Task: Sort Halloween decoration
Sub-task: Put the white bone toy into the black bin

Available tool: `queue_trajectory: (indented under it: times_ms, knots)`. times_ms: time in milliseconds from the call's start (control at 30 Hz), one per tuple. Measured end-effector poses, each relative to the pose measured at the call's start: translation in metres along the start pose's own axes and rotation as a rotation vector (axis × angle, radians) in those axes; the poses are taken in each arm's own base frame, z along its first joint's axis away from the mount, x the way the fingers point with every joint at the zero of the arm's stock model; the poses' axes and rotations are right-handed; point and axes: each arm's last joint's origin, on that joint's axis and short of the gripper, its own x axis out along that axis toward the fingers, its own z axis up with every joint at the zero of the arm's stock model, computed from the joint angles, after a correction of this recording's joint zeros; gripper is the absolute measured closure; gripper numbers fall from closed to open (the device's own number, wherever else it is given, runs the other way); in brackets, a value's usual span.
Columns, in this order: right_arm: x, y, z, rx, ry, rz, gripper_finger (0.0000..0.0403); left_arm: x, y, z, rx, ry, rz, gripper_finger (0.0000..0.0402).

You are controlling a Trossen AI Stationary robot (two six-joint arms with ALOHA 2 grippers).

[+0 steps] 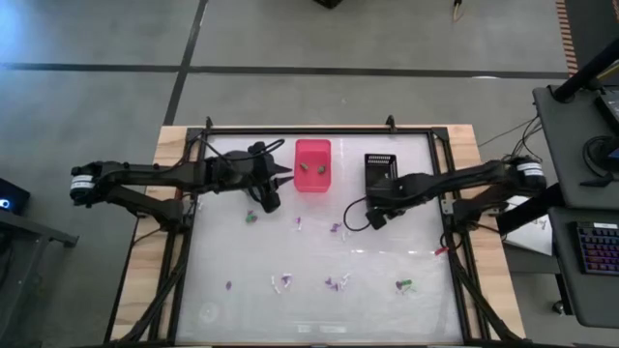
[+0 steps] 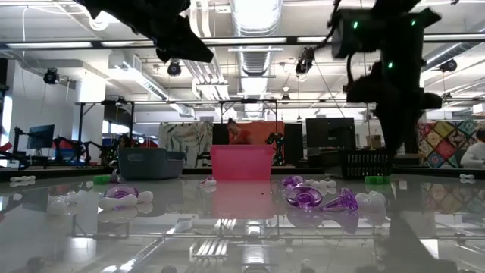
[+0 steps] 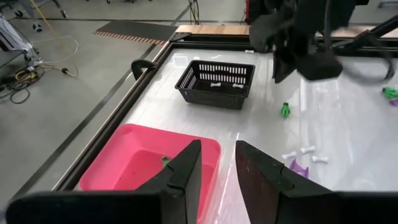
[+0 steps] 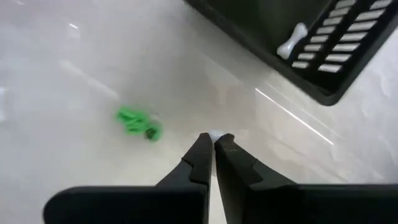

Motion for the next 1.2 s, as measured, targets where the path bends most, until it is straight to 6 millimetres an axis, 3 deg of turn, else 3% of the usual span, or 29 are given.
queue_trajectory:
  times_ms: [100, 267, 433, 567, 933, 1200]
  knots:
    - [-0.017, -0.004, 0.0, -0.021, -0.064, 0.091, 0.0394, 0.0, -0.002, 0.0, -0.013, -0.001, -0.008, 0.032]
    - [-0.043, -0.003, 0.01, -0.051, -0.311, 0.233, 0.0394, -0.002, -0.008, 0.0, -0.027, -0.002, -0.029, 0.032]
    - [-0.051, -0.01, 0.027, 0.008, -0.581, 0.116, 0.0394, -0.003, -0.015, 0.0, -0.042, -0.004, -0.054, 0.032]
    - [-0.042, -0.019, 0.041, 0.036, -0.62, -0.03, 0.0394, -0.005, -0.023, 0.0, -0.05, -0.002, -0.084, 0.032]
    - [-0.003, -0.038, 0.073, 0.059, -0.495, -0.209, 0.0392, -0.012, -0.043, -0.007, -0.062, 0.066, -0.154, 0.032]
    - [0.009, -0.047, 0.083, 0.052, -0.43, -0.215, 0.0347, -0.017, -0.055, -0.011, -0.08, 0.101, -0.196, 0.032]
